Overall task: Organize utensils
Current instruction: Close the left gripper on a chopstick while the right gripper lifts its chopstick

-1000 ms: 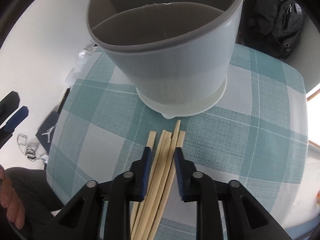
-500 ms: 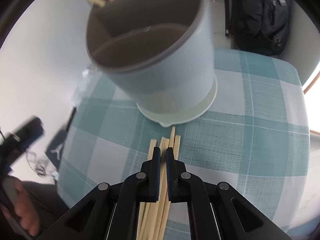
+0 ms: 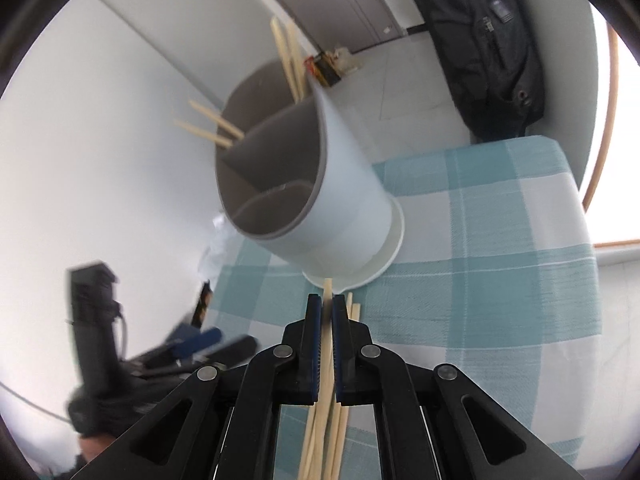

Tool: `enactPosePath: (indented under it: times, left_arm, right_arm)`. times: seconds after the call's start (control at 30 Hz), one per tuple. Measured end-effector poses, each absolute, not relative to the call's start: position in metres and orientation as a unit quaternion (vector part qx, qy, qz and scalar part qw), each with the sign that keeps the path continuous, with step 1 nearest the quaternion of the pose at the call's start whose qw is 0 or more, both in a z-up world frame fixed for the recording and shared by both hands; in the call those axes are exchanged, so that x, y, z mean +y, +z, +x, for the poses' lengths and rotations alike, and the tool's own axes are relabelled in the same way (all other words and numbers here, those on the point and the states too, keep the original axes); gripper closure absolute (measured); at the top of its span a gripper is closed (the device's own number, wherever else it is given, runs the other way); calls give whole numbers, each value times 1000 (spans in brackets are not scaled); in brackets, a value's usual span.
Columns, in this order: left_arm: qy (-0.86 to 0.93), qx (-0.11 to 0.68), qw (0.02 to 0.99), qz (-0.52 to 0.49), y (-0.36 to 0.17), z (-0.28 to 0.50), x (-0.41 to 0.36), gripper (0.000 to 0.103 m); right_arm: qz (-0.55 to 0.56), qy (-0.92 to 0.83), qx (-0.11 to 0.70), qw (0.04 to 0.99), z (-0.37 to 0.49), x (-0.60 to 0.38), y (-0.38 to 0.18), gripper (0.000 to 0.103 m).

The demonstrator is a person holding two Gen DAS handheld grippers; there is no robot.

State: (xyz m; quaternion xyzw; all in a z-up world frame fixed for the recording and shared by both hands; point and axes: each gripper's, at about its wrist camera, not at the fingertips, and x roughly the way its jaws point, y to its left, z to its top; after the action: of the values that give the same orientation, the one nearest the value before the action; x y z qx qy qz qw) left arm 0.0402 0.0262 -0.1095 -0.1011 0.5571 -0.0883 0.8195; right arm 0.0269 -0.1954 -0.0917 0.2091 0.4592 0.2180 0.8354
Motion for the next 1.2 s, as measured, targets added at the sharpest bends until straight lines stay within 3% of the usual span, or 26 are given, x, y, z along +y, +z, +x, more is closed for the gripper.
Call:
enactPosePath:
  times: [0.57,0.8,0.9,0.97,1.1,1.17,1.2]
  left_arm:
    - [-35,586,810,7,-133,40,-3,21]
    - [-18,584,811,8,-133,44,4,22]
    - [-21,581,814,3,-134,51,6,35]
    - [-30,578,815,10,-133,59,2,52]
    - [-47,575,816,19,-132,63,-9,72]
    - [-51,573,818,20,-131,64,-10,89]
    - [-54,572,818,19,-131,63,-10,91]
  right_arm:
    - [249,223,425,841,10,-228,-82,99]
    - [256,224,416,843,8,-237,-78,99]
    - [266,223,419,839,8,-241,-80,99]
    - [267,224,421,837,8,-243,-80,99]
    - [264,225,417,840,8,-243,-77,99]
    - [261,227,414,842,7,-242,-75,99]
    - [259,227,413,843,7,-242,-74,99]
